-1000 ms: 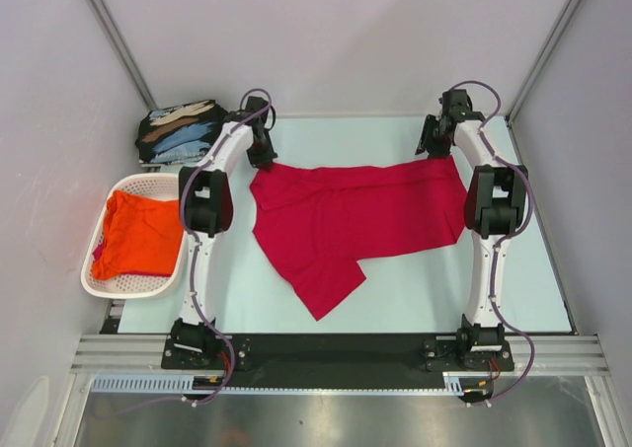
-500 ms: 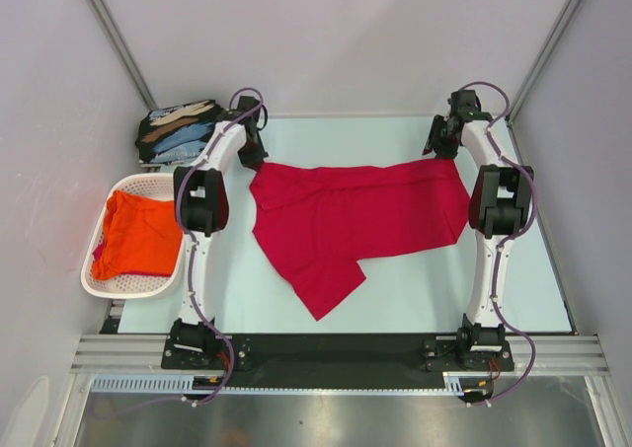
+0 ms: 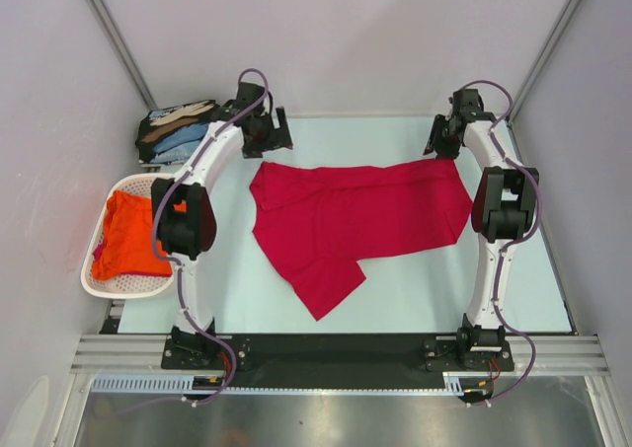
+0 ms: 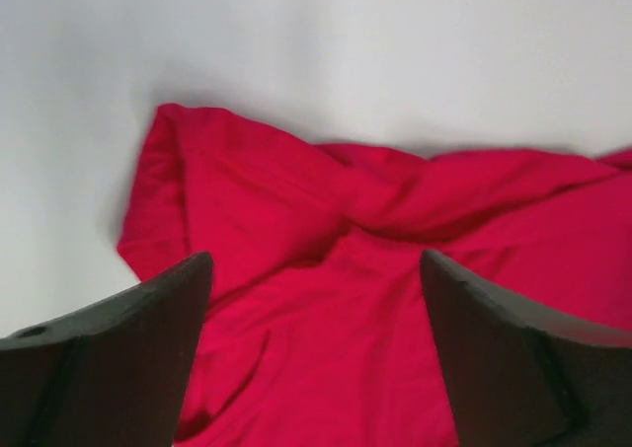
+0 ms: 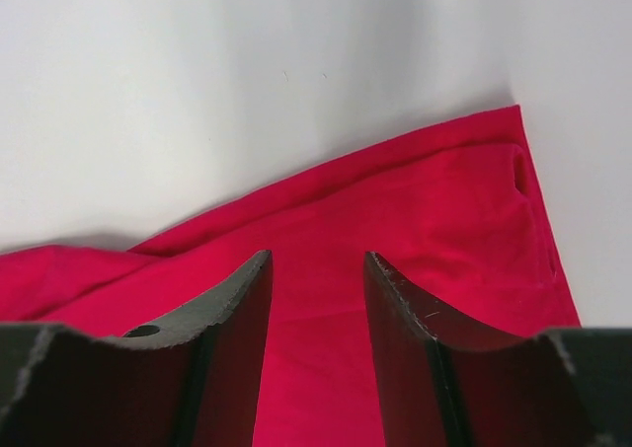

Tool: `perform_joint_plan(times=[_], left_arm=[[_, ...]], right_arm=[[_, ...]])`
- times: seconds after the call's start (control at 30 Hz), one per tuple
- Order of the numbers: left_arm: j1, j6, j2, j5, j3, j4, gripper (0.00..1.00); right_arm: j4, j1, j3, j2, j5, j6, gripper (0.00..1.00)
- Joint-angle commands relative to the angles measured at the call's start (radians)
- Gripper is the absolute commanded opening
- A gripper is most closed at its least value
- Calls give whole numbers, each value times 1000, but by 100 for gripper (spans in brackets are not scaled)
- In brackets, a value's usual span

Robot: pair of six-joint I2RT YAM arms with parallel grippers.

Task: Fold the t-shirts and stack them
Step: Fold the flattened tshirt in 1/3 of the way

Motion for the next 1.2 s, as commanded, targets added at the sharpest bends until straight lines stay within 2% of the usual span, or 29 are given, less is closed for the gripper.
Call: perform_joint_plan(times=[0.0,0.03,0.07,0.27,0.47,0.63,0.97,1.17], left_arm=[[-34,54,-32,70,-63,25,36],[-40,52,-21,75,-65,22,2],[-45,54,5,79,-65,17,0],[-45,28,118,116,-33,5,0],[-46,28,230,187,67,-19,0],[-57,58,255,225,90,-32,0],[-115,129,79,294,-198,-30,0],[-166,149,-30,317,-298,-15,0]], right_arm=[[15,5,-20,-74,-9,-22,48],[14,4,-23,-74,-7,-24,47],[15,4,-25,-77,-6,-25,48],[9,4,-36,-82,-12,-30,48],[6,0,-42,-89,-4,-33,48],[7,-3,-42,-89,-1,-31,48],[18,-6,-39,-77,-6,-18,48],[17,-3,-36,-80,-9,-15,48]])
